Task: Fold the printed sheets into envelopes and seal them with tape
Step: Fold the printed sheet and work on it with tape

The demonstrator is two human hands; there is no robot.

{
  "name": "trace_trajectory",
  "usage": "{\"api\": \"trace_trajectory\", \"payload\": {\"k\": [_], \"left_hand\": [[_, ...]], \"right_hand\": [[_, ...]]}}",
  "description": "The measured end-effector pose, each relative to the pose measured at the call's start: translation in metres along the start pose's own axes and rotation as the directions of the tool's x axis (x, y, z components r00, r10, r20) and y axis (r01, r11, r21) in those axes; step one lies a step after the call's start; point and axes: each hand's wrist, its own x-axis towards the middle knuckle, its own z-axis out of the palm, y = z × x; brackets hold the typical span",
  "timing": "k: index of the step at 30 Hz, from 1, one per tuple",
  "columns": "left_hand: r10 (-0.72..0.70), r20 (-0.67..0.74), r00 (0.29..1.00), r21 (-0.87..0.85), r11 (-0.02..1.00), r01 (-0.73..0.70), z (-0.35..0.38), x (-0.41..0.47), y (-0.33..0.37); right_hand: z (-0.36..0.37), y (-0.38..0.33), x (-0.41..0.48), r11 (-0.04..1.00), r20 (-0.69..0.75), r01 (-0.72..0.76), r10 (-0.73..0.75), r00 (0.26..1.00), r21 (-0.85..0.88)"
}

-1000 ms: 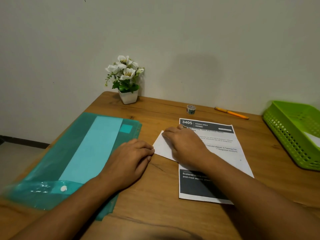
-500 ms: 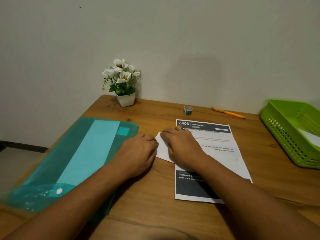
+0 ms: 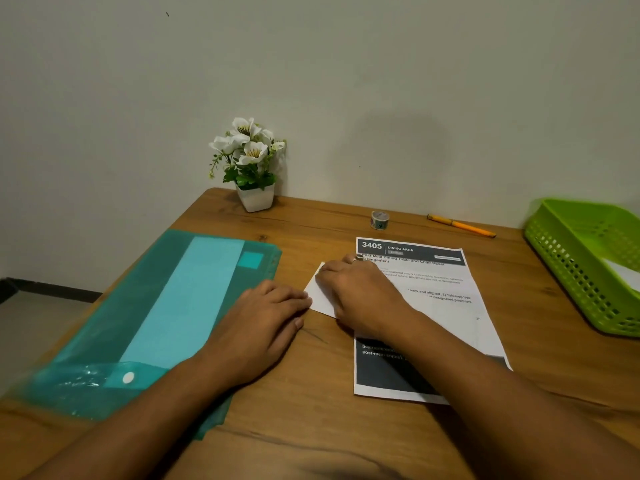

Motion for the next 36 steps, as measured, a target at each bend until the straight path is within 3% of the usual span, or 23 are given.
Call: {"api": "trace_trajectory", "payload": {"k": [3,7,17,25,36], "left_hand": [[-0.002,-0.006,1.0,-0.017,1.0,0.002,0.0,0.0,0.0],[0.002,-0.004,1.0,-0.033,0.999,-0.002,0.001,-0.001,-0.001],[-0.009,0.002,1.0,-0.04,0.999,0.009,0.0,0.0,0.0],[0.021,-0.01,1.0,-0.049,0.999,-0.021,0.001,-0.001,-0.002],[0.013,-0.011,1.0,-0.043,0.999,-0.013,-0.001,-0.001,0.0]], "right_hand": [[0.002,-0.015,-0.008,0.995,0.006,0.084,-0.085,0.996,0.045],[0.005,-0.015,-0.012,0.995,-0.01,0.092,-0.091,0.996,0.036],[0.0,0.002,0.015,0.998,0.038,-0.055,0.056,0.998,-0.021],[0.001,-0.017,-0.013,0.991,0.004,0.108,-0.109,0.994,0.076],[-0.002,0.004,0.01,0.994,0.053,-0.108,0.109,0.993,-0.016]]}}
